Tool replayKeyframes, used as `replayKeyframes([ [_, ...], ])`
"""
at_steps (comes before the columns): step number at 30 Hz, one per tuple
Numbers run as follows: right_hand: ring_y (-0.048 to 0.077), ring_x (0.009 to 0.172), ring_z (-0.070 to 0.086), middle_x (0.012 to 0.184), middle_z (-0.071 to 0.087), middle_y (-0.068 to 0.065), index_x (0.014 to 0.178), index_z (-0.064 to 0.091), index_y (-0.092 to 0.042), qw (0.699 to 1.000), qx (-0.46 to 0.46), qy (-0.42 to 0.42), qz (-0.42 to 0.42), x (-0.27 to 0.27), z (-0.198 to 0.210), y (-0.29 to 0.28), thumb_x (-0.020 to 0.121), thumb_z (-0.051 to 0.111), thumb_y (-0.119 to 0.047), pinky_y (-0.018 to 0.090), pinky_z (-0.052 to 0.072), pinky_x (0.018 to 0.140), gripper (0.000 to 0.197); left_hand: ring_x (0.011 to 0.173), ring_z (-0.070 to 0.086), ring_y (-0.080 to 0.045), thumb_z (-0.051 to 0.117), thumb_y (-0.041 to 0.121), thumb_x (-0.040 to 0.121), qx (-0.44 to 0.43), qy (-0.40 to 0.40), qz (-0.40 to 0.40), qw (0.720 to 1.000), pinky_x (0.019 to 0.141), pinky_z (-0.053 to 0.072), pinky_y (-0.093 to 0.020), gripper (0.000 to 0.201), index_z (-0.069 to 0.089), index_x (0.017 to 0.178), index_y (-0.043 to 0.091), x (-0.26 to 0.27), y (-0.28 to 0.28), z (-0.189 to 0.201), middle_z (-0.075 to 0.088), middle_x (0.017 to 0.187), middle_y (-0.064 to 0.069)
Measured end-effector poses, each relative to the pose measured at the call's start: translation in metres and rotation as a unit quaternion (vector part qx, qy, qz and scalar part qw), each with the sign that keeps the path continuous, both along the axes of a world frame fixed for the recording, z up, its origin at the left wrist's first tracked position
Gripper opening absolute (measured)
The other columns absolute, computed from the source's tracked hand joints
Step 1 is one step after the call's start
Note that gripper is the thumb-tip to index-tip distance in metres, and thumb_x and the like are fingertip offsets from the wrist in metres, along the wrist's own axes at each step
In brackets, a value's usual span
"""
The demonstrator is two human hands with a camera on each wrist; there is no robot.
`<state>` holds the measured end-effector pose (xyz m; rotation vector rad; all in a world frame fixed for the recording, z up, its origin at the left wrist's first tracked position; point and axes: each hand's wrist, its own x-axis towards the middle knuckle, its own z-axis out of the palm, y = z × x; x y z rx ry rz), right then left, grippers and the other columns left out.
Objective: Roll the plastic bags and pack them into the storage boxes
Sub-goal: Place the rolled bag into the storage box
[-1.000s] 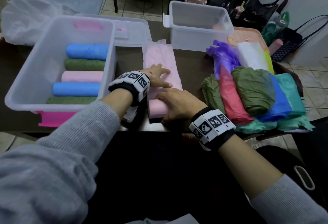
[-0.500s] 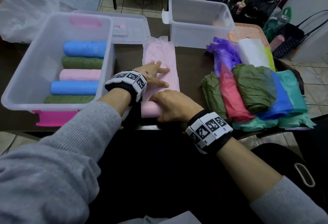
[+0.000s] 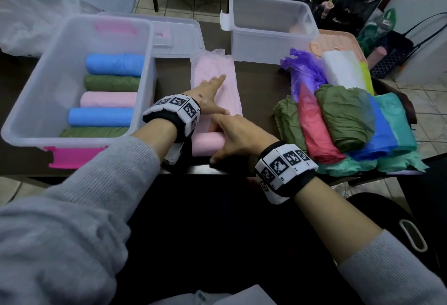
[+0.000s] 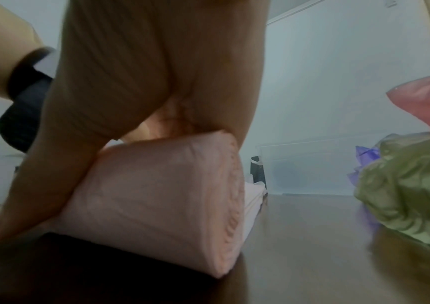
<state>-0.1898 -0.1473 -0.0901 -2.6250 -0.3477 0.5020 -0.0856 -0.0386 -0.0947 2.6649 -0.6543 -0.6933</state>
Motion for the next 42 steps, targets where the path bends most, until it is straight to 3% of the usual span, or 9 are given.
replayKeyframes([
  [2,0.016,0.086,0.056,0.093,0.062,-0.002,0.094,0.054,-0.017,1.000,0.013,0.008,-0.007,0.004,0.001,-0.001,0.053,0.087,-0.037,0.034,0.049,0.075,0.056,0.146,0.001,-0.029,0.065,0.040,0.084,0.025,-0.045,0.028,0.998,0.115,0.012,-0.047,0.090,0.009,0.151,0.018,-0.003,-0.002,0.007,0.001,0.158,-0.011],
  [5,0.015,0.092,0.057,0.096,0.060,-0.005,0.098,0.061,-0.018,0.999,0.025,0.015,-0.017,0.006,0.000,-0.004,0.056,0.087,-0.038,0.030,0.048,0.078,0.054,0.128,0.040,-0.031,0.061,0.024,0.088,0.002,-0.094,0.058,0.994,0.102,0.039,-0.042,0.040,0.053,0.125,0.010,-0.013,-0.001,0.027,0.041,0.139,-0.015],
  [7,0.016,0.103,0.050,0.103,0.054,-0.003,0.104,0.064,-0.019,1.000,0.003,0.008,-0.009,0.006,0.000,-0.006,0.057,0.085,-0.044,0.030,0.044,0.084,0.057,0.108,0.057,-0.031,0.059,0.014,0.089,0.004,-0.092,0.067,0.994,0.091,0.049,-0.040,0.022,0.062,0.108,0.004,-0.022,0.000,0.039,0.059,0.121,-0.014],
  [10,0.017,0.109,0.040,0.109,0.052,0.001,0.113,0.066,-0.024,1.000,-0.022,0.009,-0.008,0.009,0.001,-0.007,0.056,0.083,-0.051,0.031,0.039,0.089,0.065,0.096,0.064,-0.028,0.064,0.008,0.085,0.046,-0.045,0.066,0.996,0.078,0.052,-0.035,0.024,0.065,0.108,0.005,-0.041,0.003,0.049,0.066,0.106,-0.013],
  [14,0.010,0.089,0.051,0.087,0.055,-0.011,0.115,0.067,-0.024,0.999,0.000,0.047,-0.007,0.015,0.009,-0.009,0.059,0.084,-0.046,0.015,0.038,0.067,0.063,0.095,0.065,-0.027,0.064,0.007,0.084,0.088,-0.015,0.061,0.994,0.071,0.048,-0.029,0.028,0.064,0.112,0.007,-0.056,0.013,0.052,0.067,0.106,-0.012],
  [22,0.017,0.099,0.056,0.103,0.062,-0.002,0.109,0.054,-0.018,0.998,0.017,0.032,-0.051,0.010,0.018,-0.013,0.057,0.087,-0.038,0.029,0.044,0.080,0.065,0.103,0.060,-0.023,0.073,0.032,0.078,0.110,0.027,0.028,0.993,0.080,0.049,-0.031,0.044,0.064,0.118,0.017,-0.061,0.016,0.053,0.065,0.114,-0.004],
  [31,0.028,0.112,0.046,0.115,0.051,0.010,0.124,0.055,-0.012,0.989,-0.138,-0.054,-0.013,-0.010,0.007,-0.008,0.074,0.074,-0.020,0.043,0.047,0.089,0.054,0.095,0.058,-0.023,0.077,0.025,0.074,0.118,0.033,0.019,0.992,0.074,0.047,-0.030,0.041,0.063,0.110,0.013,-0.054,0.008,0.049,0.063,0.107,-0.003],
  [38,0.019,0.107,0.053,0.120,0.060,0.005,0.121,0.056,-0.014,0.997,-0.066,0.025,-0.035,0.020,0.018,-0.020,0.070,0.080,-0.016,0.023,0.038,0.078,0.056,0.095,0.063,-0.033,0.072,0.001,0.074,-0.008,-0.057,0.057,0.997,0.081,0.054,-0.040,0.026,0.069,0.100,0.005,-0.060,0.010,0.043,0.064,0.103,-0.015],
  [42,0.009,0.092,0.054,0.114,0.064,-0.001,0.120,0.059,-0.020,0.994,-0.039,0.101,-0.022,0.041,0.022,-0.029,0.071,0.080,-0.023,0.021,0.039,0.078,0.053,0.090,0.063,-0.030,0.077,0.008,0.070,-0.010,-0.043,0.057,0.997,0.074,0.053,-0.036,0.031,0.069,0.100,0.008,-0.063,0.012,0.042,0.065,0.098,-0.011],
])
